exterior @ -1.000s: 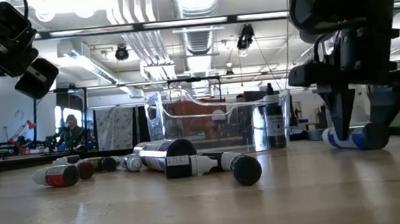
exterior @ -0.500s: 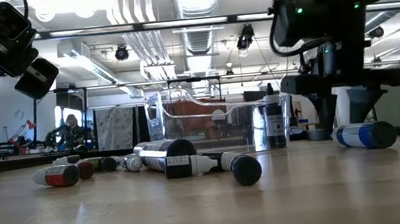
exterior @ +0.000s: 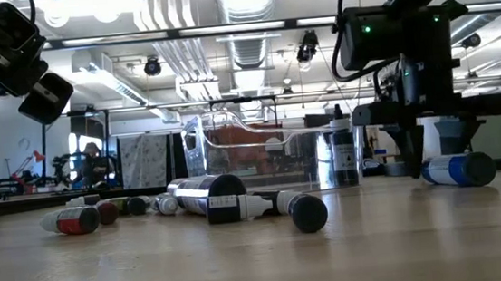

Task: Pick & Place food coloring
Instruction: Put the big blue food coloring bottle into the transparent bin

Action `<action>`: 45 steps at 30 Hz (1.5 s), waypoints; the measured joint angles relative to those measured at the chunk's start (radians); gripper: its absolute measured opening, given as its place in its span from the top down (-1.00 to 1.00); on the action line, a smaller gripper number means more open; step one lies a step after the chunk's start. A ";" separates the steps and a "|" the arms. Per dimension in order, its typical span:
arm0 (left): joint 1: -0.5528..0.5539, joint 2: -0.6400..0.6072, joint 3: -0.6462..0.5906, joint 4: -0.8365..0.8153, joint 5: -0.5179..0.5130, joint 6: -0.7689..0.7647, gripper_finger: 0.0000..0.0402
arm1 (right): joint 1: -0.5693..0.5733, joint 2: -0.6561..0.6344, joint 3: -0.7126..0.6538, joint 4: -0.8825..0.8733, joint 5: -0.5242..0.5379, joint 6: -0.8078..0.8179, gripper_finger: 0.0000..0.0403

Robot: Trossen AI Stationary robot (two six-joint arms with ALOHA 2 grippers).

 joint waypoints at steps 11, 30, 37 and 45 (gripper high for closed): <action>0.000 0.000 0.000 0.000 0.000 0.000 0.27 | -0.019 0.001 0.000 0.026 0.003 -0.008 0.28; 0.000 0.000 0.000 0.000 0.000 0.000 0.27 | 0.063 -0.045 0.046 -0.037 0.182 0.082 0.47; 0.000 0.000 0.000 0.000 0.000 0.000 0.27 | 0.321 -0.081 0.146 -0.306 0.756 0.347 0.48; 0.000 0.000 0.000 0.000 0.000 0.000 0.27 | 0.438 0.018 0.151 -0.362 0.987 0.320 0.47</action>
